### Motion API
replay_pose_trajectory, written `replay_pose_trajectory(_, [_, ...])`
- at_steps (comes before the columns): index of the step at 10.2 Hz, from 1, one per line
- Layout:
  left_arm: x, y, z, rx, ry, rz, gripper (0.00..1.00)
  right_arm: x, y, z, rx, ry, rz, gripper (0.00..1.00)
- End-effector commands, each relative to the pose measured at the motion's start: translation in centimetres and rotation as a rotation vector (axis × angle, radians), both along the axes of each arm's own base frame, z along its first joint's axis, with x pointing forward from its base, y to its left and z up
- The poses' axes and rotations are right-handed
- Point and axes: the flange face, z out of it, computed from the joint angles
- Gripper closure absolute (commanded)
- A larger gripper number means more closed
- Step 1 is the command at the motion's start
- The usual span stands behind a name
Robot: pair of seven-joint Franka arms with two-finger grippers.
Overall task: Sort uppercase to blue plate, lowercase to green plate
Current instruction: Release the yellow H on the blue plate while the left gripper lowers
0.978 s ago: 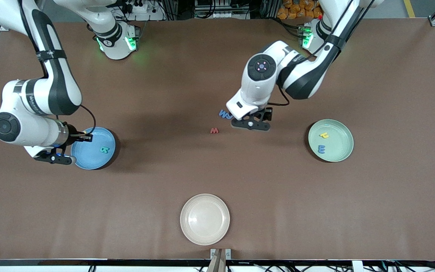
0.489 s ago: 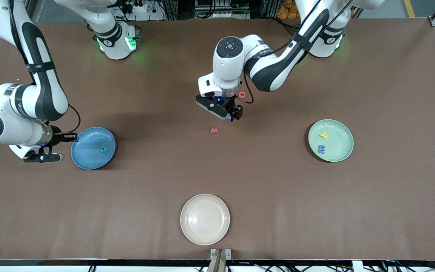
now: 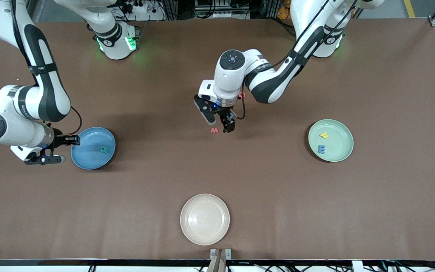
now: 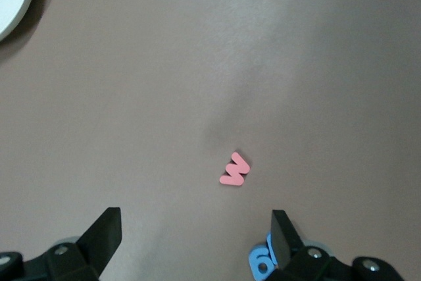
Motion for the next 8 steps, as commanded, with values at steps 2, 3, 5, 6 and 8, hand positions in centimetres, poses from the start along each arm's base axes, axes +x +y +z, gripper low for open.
replay_pose_trajectory(2, [0.0,-1.5,-3.4,-0.009,-0.045,-0.188,0.00,0.3,0.1,1.6,-0.005,-0.030,0.013,0.00])
replay_pose_trajectory(3, [-0.2,-1.5,-4.0,0.010,-0.058,-0.219,0.00,0.6,0.2,3.5,-0.005,-0.062,0.014,0.00])
replay_pose_trajectory(5, [-0.6,-1.6,-5.7,0.032,-0.072,-0.260,0.00,0.3,0.2,7.8,0.000,-0.099,0.015,0.00])
replay_pose_trajectory(6, [-0.8,-1.6,-6.5,0.037,-0.068,-0.270,0.00,0.0,0.2,10.0,0.005,-0.125,0.014,0.00])
replay_pose_trajectory(8, [-1.9,-2.5,-8.0,0.029,-0.060,-0.293,0.00,-1.0,0.5,14.1,0.018,-0.162,0.012,0.00])
